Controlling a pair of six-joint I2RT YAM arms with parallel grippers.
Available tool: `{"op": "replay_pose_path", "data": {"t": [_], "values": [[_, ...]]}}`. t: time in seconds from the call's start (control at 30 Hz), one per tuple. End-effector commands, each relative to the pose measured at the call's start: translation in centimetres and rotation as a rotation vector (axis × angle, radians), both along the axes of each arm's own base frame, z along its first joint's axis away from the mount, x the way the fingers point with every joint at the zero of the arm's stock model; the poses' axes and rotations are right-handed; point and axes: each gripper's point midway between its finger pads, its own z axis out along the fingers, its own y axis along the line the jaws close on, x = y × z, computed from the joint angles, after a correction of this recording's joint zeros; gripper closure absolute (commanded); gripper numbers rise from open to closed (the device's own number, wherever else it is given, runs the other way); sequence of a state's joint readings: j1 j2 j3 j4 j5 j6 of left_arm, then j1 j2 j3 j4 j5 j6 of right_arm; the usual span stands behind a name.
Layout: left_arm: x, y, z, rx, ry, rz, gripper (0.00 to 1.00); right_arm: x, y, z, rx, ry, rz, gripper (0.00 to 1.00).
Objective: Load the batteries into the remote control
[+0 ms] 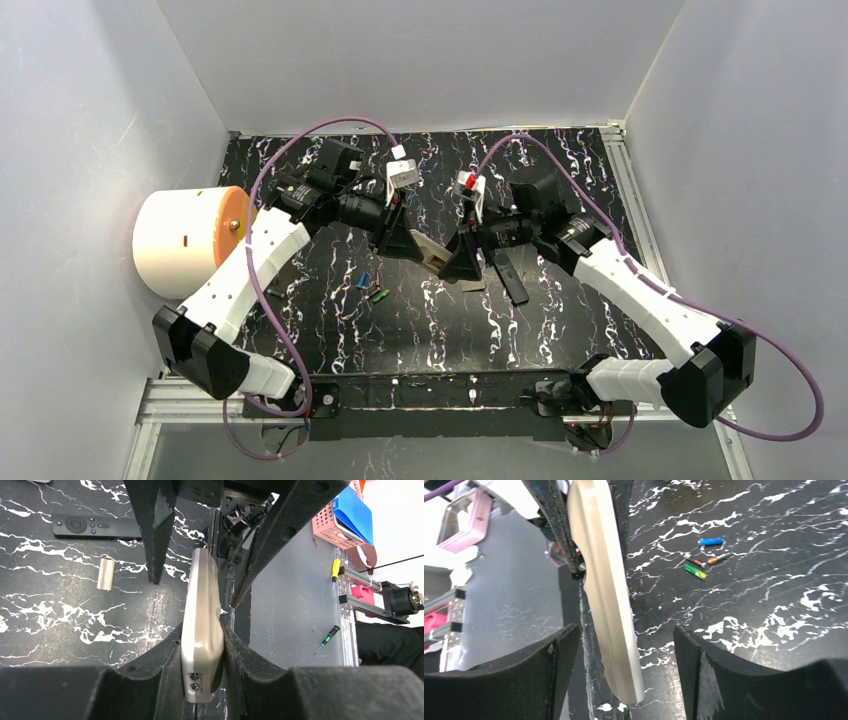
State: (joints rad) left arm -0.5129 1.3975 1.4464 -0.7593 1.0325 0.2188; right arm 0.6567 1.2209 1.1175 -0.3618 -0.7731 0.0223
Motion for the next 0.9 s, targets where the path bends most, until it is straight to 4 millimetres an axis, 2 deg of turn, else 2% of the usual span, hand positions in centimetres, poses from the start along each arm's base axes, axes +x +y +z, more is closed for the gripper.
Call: {"op": "replay_pose_path", "data": {"t": [0.0,0.13,0.27,0.3,0.33,0.4,0.43,0.47,0.53,0.6,0.7,0.8,0.87], "values": [[-1.1,0.2,1.8,-0.066,-0.047,-0.04,1.0,-1.9,0.1,1.0,0.02,-0.013,0.142,0.28],[-1.5,0.3,2.2,-0.083,-0.059,-0.051,1.0,-2.5,0.7,1.2,0.044,0.038,0.219,0.46],[-1.6,0.5,2.9,-0.102,-0.084,-0.044,1.0,-2.6,1.2,2.6,0.089,0.037,0.25,0.69],[-1.5,0.5,3.1,-0.106,-0.079,-0.029,0.94,-2.6,1.3,2.9,0.098,0.031,0.251,0.77],[-1.4,0.6,3.3,-0.106,-0.069,-0.011,0.79,-2.7,1.4,3.4,0.111,0.027,0.255,0.83],[-1.3,0.5,4.0,-0.126,-0.041,0.011,0.59,-2.7,1.6,4.5,0.145,0.029,0.251,0.89],[-1.2,0.4,4.4,-0.148,-0.032,0.014,0.43,-2.7,1.7,4.7,0.164,0.045,0.238,0.92],[-1.0,0.1,4.9,-0.168,-0.014,0.037,0.35,-2.7,1.9,5.2,0.192,0.051,0.22,0.93],[0.0,-0.4,5.7,-0.204,-0.001,0.104,0.3,-2.2,2.3,6.8,0.285,0.043,0.164,0.93],[1.4,-0.8,6.5,-0.24,0.003,0.196,0.29,-2.2,2.5,9.2,0.409,0.028,0.135,0.92],[3.0,-1.0,8.0,-0.325,0.025,0.327,0.31,-2.0,2.4,10.3,0.453,0.047,0.093,0.9],[4.3,-0.6,9.5,-0.401,0.027,0.456,0.27,-2.4,2.2,11.1,0.494,0.049,0.092,0.89],[4.6,-0.5,10.4,-0.447,0.021,0.479,0.26,-2.5,2.1,11.7,0.503,0.052,0.096,0.89]]}}
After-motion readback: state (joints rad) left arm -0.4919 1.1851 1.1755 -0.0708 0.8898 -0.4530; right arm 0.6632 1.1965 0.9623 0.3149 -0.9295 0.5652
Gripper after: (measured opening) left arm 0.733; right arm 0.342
